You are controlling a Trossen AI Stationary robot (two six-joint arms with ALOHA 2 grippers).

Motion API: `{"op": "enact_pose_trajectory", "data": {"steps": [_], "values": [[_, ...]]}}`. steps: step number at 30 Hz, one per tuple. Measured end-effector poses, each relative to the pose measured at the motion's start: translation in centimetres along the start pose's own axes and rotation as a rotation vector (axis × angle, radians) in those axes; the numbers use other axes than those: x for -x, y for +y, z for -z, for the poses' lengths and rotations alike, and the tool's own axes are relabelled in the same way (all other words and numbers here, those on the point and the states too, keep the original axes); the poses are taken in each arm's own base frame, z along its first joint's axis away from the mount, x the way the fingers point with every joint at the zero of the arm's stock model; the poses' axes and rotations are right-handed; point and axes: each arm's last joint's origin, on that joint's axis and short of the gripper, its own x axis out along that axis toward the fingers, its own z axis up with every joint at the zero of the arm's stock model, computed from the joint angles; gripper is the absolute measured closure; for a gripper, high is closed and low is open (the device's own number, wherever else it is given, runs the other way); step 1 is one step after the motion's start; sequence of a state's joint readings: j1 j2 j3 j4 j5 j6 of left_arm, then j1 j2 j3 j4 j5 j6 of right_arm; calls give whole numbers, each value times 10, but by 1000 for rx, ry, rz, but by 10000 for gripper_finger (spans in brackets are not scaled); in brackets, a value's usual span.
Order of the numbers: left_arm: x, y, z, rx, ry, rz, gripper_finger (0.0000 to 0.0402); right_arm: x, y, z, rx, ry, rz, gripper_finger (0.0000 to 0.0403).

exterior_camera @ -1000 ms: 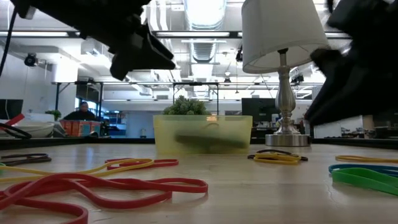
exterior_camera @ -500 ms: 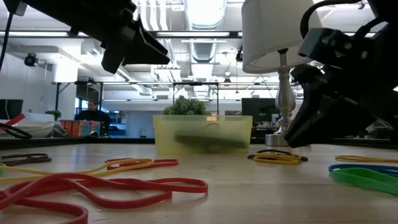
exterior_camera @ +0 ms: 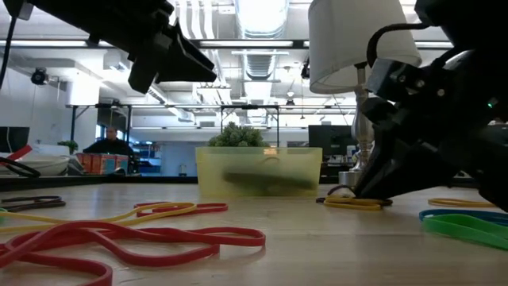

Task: Pick and place rubber bands into bin
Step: Put the purple rubber band into the yellow bin

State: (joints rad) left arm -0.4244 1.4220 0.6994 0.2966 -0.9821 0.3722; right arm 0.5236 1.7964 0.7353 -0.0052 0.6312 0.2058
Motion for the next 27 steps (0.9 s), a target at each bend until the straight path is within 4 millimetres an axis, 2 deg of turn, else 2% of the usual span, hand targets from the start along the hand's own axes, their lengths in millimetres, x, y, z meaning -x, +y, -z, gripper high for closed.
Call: {"op": "enact_pose_trajectory", "data": {"steps": [14,21,27], "values": [[0,0,0,0,0,0,249,-1,-4,-2,-1,8,29,347],[0,0,0,0,0,0,249,-1,-5,-2,19,11,28,390],[0,0,1,-1,1,1,249,5,-2,-7,22,-12,12,394]]}}
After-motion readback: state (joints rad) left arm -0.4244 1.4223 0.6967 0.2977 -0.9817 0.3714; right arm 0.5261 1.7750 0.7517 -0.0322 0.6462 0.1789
